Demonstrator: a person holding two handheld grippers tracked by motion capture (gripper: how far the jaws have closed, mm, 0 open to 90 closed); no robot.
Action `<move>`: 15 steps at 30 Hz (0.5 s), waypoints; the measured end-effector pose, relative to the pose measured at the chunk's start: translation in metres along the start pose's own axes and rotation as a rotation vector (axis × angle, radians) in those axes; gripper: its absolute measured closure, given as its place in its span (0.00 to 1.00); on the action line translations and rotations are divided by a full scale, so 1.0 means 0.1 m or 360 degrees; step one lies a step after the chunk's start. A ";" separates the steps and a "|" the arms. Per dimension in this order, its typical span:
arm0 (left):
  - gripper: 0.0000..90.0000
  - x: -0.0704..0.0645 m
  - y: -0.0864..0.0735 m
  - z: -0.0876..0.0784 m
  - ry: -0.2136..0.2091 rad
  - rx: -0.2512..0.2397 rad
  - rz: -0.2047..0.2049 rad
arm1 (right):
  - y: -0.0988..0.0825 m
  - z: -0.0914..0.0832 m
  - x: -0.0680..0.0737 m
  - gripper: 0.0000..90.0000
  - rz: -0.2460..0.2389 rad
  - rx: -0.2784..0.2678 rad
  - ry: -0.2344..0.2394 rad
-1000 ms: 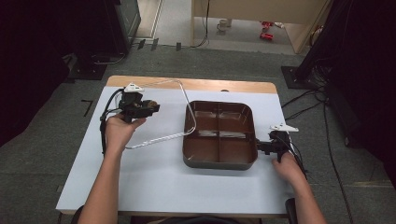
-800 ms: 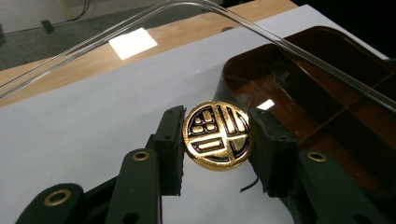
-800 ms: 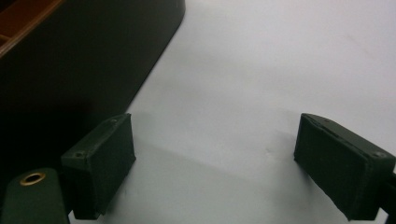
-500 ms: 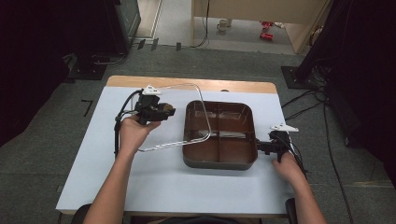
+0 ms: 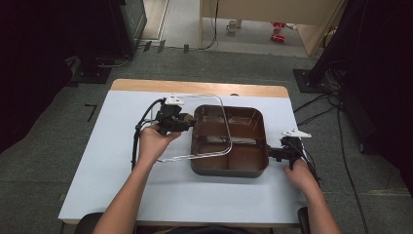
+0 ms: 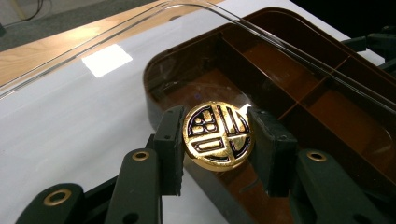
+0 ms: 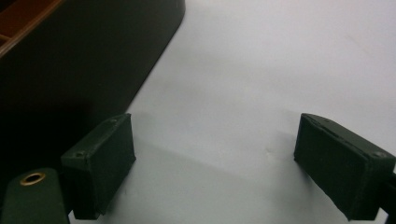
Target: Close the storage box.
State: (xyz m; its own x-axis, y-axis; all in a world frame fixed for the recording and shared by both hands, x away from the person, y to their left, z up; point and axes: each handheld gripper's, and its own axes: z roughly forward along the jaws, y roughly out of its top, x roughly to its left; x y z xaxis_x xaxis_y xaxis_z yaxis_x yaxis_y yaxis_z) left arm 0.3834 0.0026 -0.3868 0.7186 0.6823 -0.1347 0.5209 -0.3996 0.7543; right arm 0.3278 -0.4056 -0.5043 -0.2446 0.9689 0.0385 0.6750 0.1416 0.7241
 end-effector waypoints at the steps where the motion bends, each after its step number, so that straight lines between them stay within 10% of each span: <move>1: 0.66 -0.02 0.00 0.02 -0.0002 -0.0001 0.0003 | 0.00 0.00 0.00 0.13 0.0000 0.0000 0.0000; 15: 0.66 -0.34 0.10 0.35 -0.0096 0.0025 0.0057 | 0.00 0.00 0.00 0.13 0.0000 -0.0001 0.0000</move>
State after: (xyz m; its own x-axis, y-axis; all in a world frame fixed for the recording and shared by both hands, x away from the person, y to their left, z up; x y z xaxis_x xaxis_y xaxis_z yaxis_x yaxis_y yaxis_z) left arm 0.3803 -0.0457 -0.3969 0.7630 0.6295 -0.1467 0.5013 -0.4330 0.7491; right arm 0.3278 -0.4056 -0.5043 -0.2445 0.9689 0.0382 0.6747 0.1417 0.7244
